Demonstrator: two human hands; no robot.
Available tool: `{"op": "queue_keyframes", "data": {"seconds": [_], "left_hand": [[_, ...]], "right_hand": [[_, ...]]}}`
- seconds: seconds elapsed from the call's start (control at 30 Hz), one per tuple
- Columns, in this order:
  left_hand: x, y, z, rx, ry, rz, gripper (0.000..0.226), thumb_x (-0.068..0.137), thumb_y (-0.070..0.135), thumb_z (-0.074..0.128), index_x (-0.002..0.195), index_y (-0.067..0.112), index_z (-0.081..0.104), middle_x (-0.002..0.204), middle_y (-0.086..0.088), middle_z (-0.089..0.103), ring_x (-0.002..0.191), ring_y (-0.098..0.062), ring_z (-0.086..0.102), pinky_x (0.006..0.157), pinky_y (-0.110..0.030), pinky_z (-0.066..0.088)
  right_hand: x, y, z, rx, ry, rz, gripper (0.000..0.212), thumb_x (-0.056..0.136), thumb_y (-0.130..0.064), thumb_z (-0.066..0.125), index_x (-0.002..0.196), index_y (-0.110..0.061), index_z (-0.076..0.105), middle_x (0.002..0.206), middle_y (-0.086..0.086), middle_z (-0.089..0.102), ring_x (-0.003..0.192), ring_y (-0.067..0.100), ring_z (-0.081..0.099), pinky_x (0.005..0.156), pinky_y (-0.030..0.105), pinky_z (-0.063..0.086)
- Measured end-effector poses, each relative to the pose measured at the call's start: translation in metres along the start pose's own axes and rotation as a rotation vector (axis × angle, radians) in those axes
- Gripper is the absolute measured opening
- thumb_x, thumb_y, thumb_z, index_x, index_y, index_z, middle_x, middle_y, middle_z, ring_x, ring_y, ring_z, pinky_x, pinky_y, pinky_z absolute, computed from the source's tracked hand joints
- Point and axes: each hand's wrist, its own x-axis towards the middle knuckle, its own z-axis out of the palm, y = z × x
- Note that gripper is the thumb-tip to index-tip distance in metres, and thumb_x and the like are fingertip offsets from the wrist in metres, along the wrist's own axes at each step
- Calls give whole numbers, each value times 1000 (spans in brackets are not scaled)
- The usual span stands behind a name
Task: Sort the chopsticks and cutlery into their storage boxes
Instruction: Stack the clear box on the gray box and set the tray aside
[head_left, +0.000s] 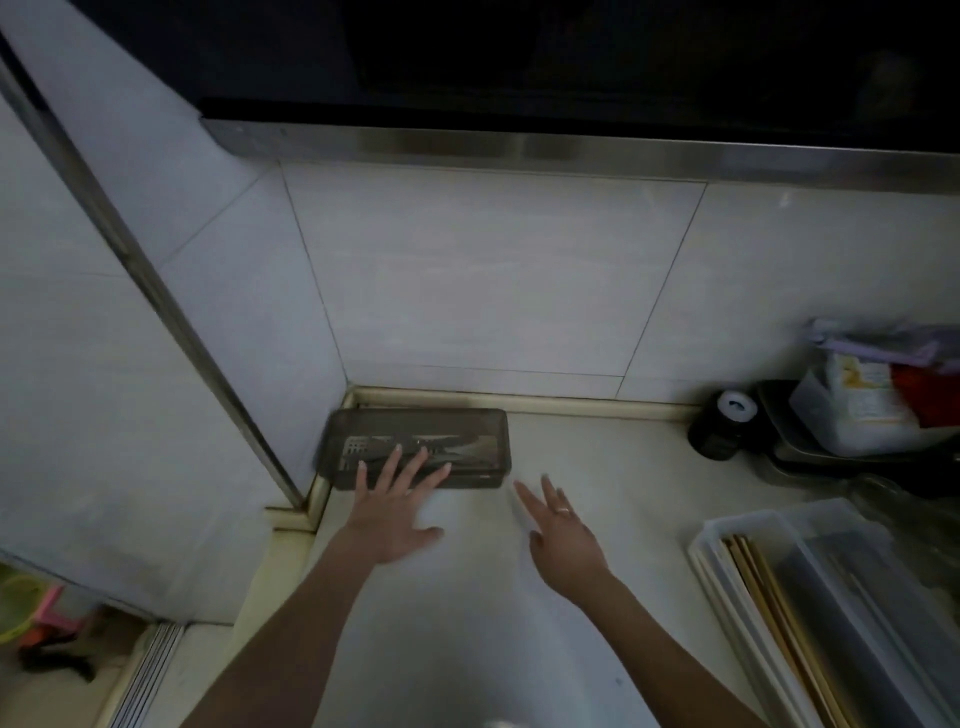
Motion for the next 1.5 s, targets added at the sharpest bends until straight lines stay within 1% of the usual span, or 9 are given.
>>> {"op": "queue_keyframes", "data": {"seconds": [0.43, 0.57, 0.67, 0.77, 0.83, 0.9, 1.17, 1.33, 1.5], "left_hand": [[63, -7, -45, 94, -250, -54, 101, 82, 57, 59, 147, 39, -16, 157, 5, -25, 145, -29, -18, 113, -60, 0], [58, 30, -51, 301, -160, -115, 90, 90, 44, 50, 151, 13, -8, 159, -11, -11, 145, -35, -14, 116, -55, -2], [45, 67, -39, 342, -39, 24, 85, 92, 39, 48, 151, 7, -3, 159, -14, -8, 145, -31, -14, 117, -52, -5], [31, 107, -19, 245, -42, 201, 84, 91, 37, 52, 152, 16, -2, 160, -8, -7, 146, -27, -13, 117, -50, -4], [22, 133, -10, 153, -73, 284, 81, 92, 36, 50, 152, 20, -2, 161, -5, -5, 146, -24, -13, 116, -49, -1], [17, 153, -5, 21, -99, 333, 76, 94, 39, 47, 153, 22, 0, 161, -4, -1, 147, -21, -10, 117, -47, 2], [14, 173, -16, -936, -53, 89, 52, 99, 39, 40, 143, 12, 36, 147, -6, 42, 134, -21, 41, 101, -22, 30], [11, 137, -15, -1038, 112, -225, 54, 97, 32, 48, 143, 9, 34, 142, -13, 46, 129, -29, 45, 103, -35, 35], [7, 84, -17, -1368, 45, -505, 51, 88, 11, 61, 137, 6, 47, 137, -13, 50, 121, -35, 52, 103, -40, 42]], "right_hand": [[-61, 69, -13, 267, 316, 191, 62, 95, -15, 50, 145, -39, 22, 157, -8, 16, 143, 14, 20, 110, 32, 31], [-95, 92, -22, 55, 523, 285, 63, 92, -25, 53, 145, -33, 22, 154, -5, 25, 143, 15, 22, 114, 38, 25], [-125, 116, -23, -19, 506, 465, 68, 90, -35, 55, 149, -23, 21, 153, 1, 29, 140, 22, 30, 114, 41, 24], [-148, 127, -22, 55, 418, 578, 51, 95, -32, 49, 142, -20, 34, 126, 7, 57, 108, 22, 59, 92, 37, 51], [-155, 125, -27, -18, 409, 635, 26, 99, -24, 39, 121, -19, 51, 89, 0, 64, 75, 11, 63, 70, 29, 57], [-156, 122, -29, -66, 383, 658, 22, 101, -21, 35, 110, -19, 55, 81, -2, 63, 68, 10, 63, 65, 25, 56], [-135, 69, 5, -14, 188, 328, 49, 94, -4, 36, 134, -29, 48, 106, 7, 68, 96, 23, 65, 80, 33, 50], [-107, 16, 18, -5, 66, 13, 52, 92, -5, 39, 135, -31, 47, 126, 3, 61, 116, 21, 57, 91, 25, 43], [-89, 14, 18, 10, 134, -271, 32, 94, -28, 46, 123, -25, 57, 115, 3, 62, 106, 22, 57, 90, 32, 46]]}}
